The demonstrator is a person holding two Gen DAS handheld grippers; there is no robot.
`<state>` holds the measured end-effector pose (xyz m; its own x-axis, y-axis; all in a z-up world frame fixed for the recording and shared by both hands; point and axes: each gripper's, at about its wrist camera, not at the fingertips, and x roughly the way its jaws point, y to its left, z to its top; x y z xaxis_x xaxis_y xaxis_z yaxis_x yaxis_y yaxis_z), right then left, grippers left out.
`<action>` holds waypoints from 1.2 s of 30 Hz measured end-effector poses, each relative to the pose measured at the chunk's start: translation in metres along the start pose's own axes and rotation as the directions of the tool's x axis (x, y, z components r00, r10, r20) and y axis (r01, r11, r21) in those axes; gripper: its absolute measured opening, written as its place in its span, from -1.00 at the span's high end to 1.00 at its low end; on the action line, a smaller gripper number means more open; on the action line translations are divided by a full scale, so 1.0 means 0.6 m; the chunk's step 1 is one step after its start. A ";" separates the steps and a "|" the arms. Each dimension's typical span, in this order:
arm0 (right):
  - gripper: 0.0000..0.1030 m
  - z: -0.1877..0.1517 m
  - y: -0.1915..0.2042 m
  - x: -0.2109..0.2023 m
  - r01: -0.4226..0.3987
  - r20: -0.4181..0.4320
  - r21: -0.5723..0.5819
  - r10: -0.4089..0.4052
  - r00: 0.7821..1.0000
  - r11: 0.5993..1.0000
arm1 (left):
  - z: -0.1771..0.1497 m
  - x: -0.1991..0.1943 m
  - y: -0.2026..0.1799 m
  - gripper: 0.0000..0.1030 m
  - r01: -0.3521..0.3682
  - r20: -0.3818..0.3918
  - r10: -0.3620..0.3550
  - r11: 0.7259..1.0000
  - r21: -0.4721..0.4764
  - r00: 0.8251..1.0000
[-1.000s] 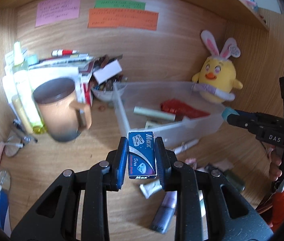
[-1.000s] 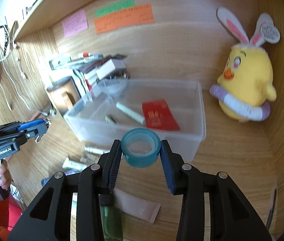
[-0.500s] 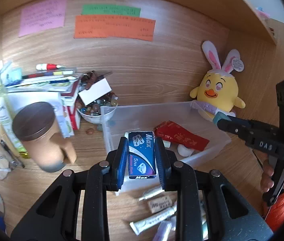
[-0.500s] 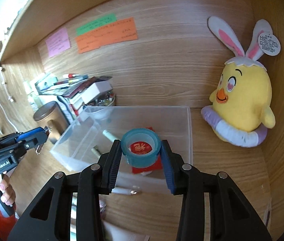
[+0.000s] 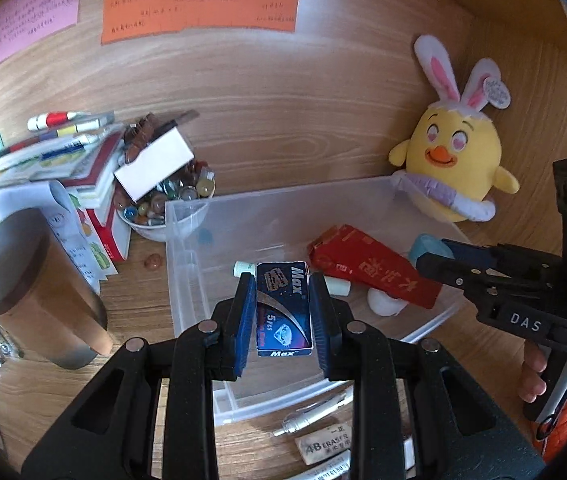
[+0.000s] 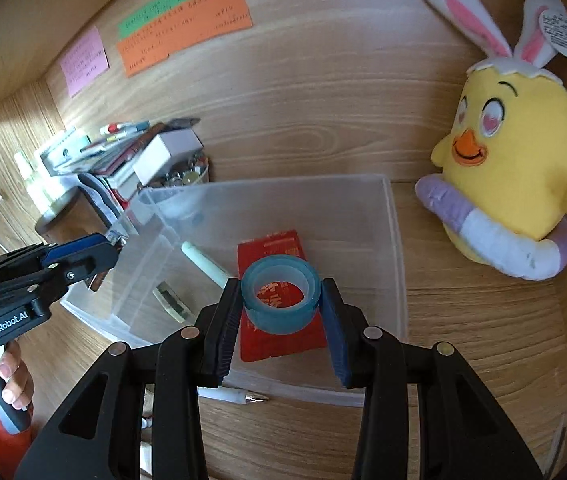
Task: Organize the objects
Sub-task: 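Carry the staple box toward the clear box while right grasps and carries the teal tape roll, then open both grippers over the clear box, dropping staple box and teal tape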
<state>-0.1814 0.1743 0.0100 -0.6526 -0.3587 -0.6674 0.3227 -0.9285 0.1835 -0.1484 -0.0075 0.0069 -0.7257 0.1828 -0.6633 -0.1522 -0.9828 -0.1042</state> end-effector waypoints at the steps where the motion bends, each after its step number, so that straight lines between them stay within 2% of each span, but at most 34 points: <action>1: 0.31 -0.001 0.002 0.003 0.006 -0.004 -0.008 -0.006 1.000 1.000 | -0.001 0.004 0.002 0.48 0.004 -0.004 -0.004 1.000 -0.004 1.000; 5: 0.31 -0.003 0.014 0.012 0.035 -0.012 -0.045 -0.035 0.999 0.998 | -0.004 0.014 0.008 0.48 0.031 -0.013 -0.032 0.999 -0.025 0.999; 19: 0.29 -0.007 0.026 0.019 0.074 -0.003 -0.083 -0.075 0.997 0.994 | -0.010 0.023 0.013 0.48 0.036 -0.026 -0.037 0.999 -0.030 0.999; 25: -0.04 -0.007 0.029 0.012 0.089 0.017 -0.090 -0.088 0.996 0.992 | -0.010 0.019 0.012 0.44 0.042 -0.031 -0.043 0.999 -0.027 0.999; 30: -0.22 -0.004 0.027 -0.001 0.094 0.037 -0.083 -0.092 0.995 0.992 | -0.007 -0.001 0.010 -0.04 0.044 -0.005 -0.044 0.998 -0.037 0.999; 34: -0.35 -0.001 0.026 -0.015 0.104 0.046 -0.082 -0.101 0.994 0.991 | -0.004 -0.031 0.006 -0.31 0.035 0.029 -0.034 0.999 -0.036 0.999; 36: -0.44 -0.001 0.025 -0.027 0.101 0.054 -0.076 -0.097 0.994 0.992 | -0.005 -0.048 0.004 -0.53 0.028 0.044 -0.027 0.999 -0.037 0.999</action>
<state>-0.1658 0.1660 0.0233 -0.7171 -0.2716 -0.6419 0.3060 -0.9501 0.0601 -0.1261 -0.0154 0.0235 -0.7503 0.2100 -0.6268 -0.1478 -0.9775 -0.1505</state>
